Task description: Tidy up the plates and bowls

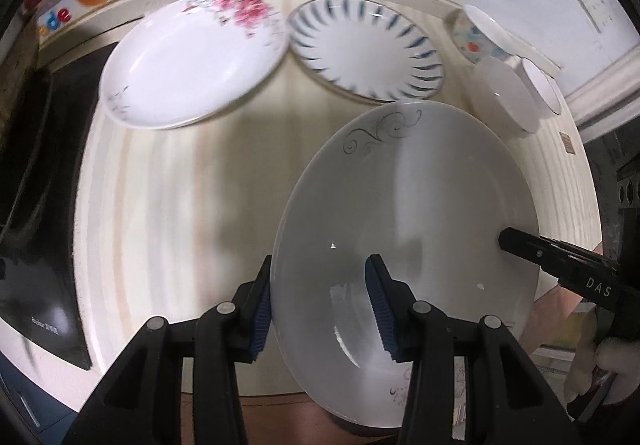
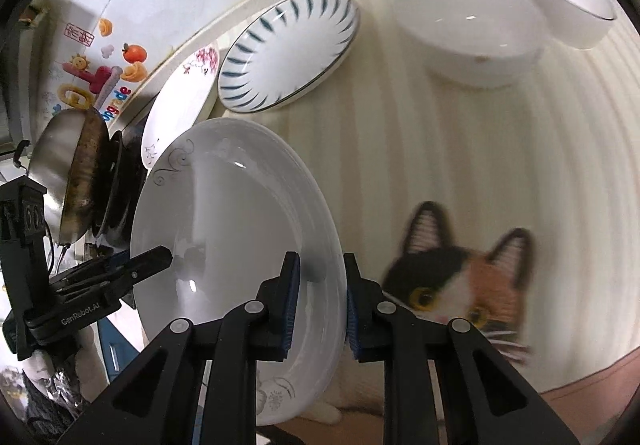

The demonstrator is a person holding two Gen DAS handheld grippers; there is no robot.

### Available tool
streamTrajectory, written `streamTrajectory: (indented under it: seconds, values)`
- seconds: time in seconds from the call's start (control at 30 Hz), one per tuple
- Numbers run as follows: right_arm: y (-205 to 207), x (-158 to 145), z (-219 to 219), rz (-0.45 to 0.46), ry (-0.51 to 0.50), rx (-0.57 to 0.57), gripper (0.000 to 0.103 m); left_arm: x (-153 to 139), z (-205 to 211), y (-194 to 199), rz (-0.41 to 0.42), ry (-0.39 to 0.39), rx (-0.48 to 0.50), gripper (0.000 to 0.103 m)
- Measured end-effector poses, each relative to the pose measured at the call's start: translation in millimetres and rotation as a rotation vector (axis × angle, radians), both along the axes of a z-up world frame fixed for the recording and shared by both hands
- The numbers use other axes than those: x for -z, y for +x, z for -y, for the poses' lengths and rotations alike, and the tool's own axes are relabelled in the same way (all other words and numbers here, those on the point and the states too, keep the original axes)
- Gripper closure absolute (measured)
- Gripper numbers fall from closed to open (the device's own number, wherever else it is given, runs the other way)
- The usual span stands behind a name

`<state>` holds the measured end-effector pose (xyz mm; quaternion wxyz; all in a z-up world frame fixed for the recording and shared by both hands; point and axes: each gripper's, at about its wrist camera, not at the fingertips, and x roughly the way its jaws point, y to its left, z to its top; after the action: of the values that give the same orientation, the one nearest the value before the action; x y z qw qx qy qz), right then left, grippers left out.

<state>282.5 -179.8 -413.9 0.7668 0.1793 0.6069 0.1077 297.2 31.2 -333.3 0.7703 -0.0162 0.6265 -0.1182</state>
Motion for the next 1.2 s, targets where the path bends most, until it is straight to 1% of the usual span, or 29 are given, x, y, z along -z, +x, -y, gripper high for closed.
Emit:
streamTrajectory:
  seconds: [0.13, 0.3, 0.4, 0.57, 0.7, 0.73, 0.93, 1.13, 1.2]
  values:
    - [-9, -5, 32, -0.007, -0.01, -0.008, 0.08, 5, 30, 4, 0.0, 0.007, 0.009, 0.062]
    - [-13, 4, 68, -0.035, -0.015, -0.005, 0.08, 20, 59, 9, -0.028, 0.012, 0.003, 0.062]
    - [-13, 13, 84, -0.062, -0.032, 0.003, 0.08, 29, 69, 11, -0.045, 0.017, -0.007, 0.062]
    - [-8, 26, 100, -0.085, -0.02, -0.015, 0.08, 44, 78, 18, -0.068, 0.064, -0.027, 0.062]
    - [-3, 39, 101, -0.105, 0.0, -0.042, 0.08, 52, 75, 22, -0.08, 0.096, -0.055, 0.062]
    - [-3, 39, 99, -0.096, 0.004, -0.048, 0.08, 53, 73, 23, -0.083, 0.098, -0.061, 0.062]
    - [4, 39, 84, -0.109, 0.002, -0.081, 0.08, 59, 66, 28, -0.091, 0.12, -0.091, 0.062]
    - [5, 38, 71, -0.119, -0.022, -0.109, 0.08, 66, 57, 31, -0.103, 0.113, -0.102, 0.062]
    - [5, 37, 67, -0.115, -0.035, -0.112, 0.08, 66, 56, 25, -0.104, 0.105, -0.103, 0.062]
